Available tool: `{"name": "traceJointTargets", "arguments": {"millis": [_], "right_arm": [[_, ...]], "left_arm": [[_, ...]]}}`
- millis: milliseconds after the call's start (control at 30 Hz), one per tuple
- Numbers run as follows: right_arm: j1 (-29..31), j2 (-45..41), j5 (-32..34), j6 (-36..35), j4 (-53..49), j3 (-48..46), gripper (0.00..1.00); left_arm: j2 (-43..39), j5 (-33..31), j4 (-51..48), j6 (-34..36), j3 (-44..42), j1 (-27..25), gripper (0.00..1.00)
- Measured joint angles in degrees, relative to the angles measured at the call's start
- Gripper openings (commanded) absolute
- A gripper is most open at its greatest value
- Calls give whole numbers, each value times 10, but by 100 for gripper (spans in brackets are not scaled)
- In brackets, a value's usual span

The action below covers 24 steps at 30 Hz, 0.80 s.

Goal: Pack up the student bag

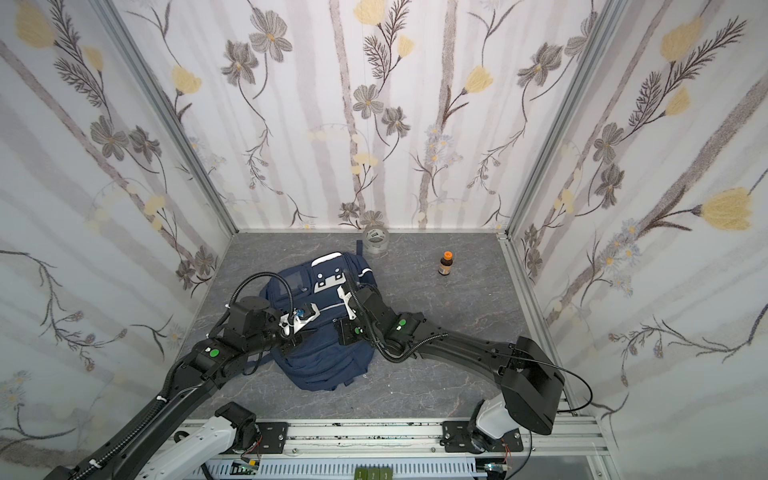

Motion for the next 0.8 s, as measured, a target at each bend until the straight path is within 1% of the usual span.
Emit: {"name": "traceJointTargets", "arguments": {"millis": [67,100,133,200,233,267,400,600,700,800], "right_arm": [[8,2,2,0,2,0,0],[10,4,2,0,5,0,0],[11,6,2,1,7,0,0],[12,9,1,2,10,0,0],[12,10,0,4,10,1,0],[12,10,0,4,10,2,0],[9,-3,-1,4,11,-11,0],[-13,-39,-3,5,17,-43,0],[-11,-24,-2,5,4,-23,0],[8,8,11,5,-7,13,0]], "left_arm": [[14,16,3,-7,10,-2,45],[21,25,5,-15,13,-3,40],[27,31,6,-21,14,-4,34],[35,40,8,-24,15,-4,12],[37,41,8,-26,15,-4,5],[39,43,7,-25,15,-4,0],[35,37,1,-16,15,-5,0],[10,30,-6,-4,5,-4,0],[13,30,-8,-7,7,-4,0],[25,31,-10,-17,17,-3,0]]}}
